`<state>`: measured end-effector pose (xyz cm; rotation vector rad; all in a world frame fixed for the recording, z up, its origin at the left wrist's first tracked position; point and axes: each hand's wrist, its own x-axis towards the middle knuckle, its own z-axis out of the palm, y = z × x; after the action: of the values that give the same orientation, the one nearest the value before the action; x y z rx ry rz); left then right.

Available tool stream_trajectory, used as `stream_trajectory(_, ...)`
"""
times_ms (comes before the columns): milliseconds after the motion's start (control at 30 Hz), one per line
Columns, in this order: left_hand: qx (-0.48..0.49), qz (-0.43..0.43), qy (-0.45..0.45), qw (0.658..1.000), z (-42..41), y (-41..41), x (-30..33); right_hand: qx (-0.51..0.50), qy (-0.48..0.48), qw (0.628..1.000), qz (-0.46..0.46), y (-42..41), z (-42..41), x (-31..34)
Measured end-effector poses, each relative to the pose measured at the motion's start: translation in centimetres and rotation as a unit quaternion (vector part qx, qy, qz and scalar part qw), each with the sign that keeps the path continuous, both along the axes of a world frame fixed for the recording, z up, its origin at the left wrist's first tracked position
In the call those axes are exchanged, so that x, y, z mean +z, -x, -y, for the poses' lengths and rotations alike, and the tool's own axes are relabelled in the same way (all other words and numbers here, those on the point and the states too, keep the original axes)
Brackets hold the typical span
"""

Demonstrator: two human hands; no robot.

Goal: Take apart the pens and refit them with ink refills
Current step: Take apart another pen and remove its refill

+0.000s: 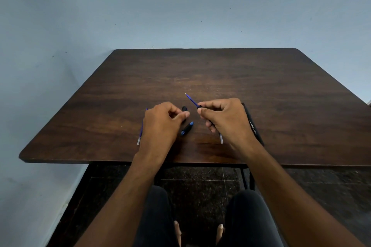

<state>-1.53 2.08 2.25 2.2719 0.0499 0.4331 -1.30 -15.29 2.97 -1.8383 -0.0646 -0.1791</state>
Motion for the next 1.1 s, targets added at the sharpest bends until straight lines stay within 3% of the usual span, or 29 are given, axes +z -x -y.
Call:
stream_trajectory(167,-0.060,0.023,0.098,0.993,0.3,-0.2,0.5,0.006,-0.009,1.000,0.006,-0.1,-0.3,-0.1)
stream_trajectory(467,-0.062,0.019,0.189,0.980,0.3,-0.8,-0.5,0.007,-0.011,1.000,-0.004,0.0,-0.2,-0.1)
stream_trajectory(633,-0.104,-0.059,0.366,0.923,0.5,-0.8,0.1,0.034,-0.020,0.999,0.000,0.0,-0.9,-0.1)
stream_trajectory(767,-0.059,-0.064,0.462,0.883,0.3,-1.0,0.9,0.039,-0.025,0.999,-0.005,0.0,-1.0,-0.1)
stream_trajectory(933,-0.046,-0.057,0.508,0.858,-0.5,-0.9,1.8,0.043,-0.023,0.999,-0.002,0.2,-1.1,0.2)
stream_trajectory(1100,-0.013,-0.018,0.502,0.865,-0.8,-1.3,2.5,0.051,-0.015,0.999,-0.005,0.3,-1.4,0.4)
